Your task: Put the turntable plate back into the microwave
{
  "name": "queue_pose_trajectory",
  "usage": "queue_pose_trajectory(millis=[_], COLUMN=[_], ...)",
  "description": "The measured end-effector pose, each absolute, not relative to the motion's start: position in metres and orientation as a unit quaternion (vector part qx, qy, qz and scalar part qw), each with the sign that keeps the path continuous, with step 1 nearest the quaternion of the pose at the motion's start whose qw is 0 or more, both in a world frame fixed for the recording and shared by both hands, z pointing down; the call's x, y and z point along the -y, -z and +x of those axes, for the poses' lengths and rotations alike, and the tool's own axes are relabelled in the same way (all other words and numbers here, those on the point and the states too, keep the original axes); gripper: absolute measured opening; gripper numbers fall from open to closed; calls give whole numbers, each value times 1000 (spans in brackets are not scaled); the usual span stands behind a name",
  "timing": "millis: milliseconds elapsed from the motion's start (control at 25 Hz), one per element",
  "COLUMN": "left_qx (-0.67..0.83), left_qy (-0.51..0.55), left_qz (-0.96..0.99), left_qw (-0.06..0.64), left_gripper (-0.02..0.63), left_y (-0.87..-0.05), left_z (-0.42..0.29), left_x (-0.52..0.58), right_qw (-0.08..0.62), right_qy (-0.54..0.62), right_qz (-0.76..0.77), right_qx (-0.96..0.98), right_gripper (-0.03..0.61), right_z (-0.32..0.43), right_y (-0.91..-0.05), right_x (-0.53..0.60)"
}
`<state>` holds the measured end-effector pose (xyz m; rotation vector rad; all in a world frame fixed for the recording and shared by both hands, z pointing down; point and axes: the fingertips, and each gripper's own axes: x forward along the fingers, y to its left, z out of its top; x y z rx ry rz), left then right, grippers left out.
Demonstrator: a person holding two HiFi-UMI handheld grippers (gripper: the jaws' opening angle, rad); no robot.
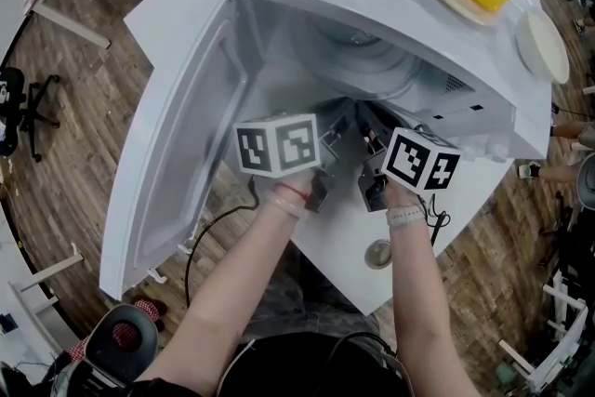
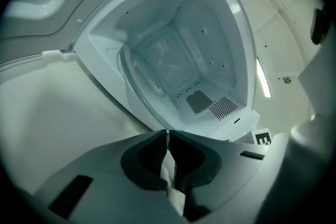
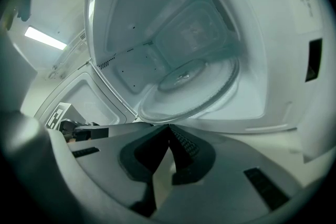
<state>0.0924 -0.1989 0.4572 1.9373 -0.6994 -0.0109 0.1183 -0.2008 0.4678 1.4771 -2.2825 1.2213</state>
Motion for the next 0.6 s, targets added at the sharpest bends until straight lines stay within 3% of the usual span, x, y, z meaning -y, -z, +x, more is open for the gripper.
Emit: queue_pose_trajectory(millis=[600], left_qx=[304], left_qy=[2], left_qz=[802], left_qw=[514], left_gripper=[29], left_y=[-458], left_z=[86], left_x=[188], right_qw=[80], right_qy=[-403], right_qz=[490], right_qx=[769], right_gripper=[20], right_z=[111], right_y=[-465], right_x=[188])
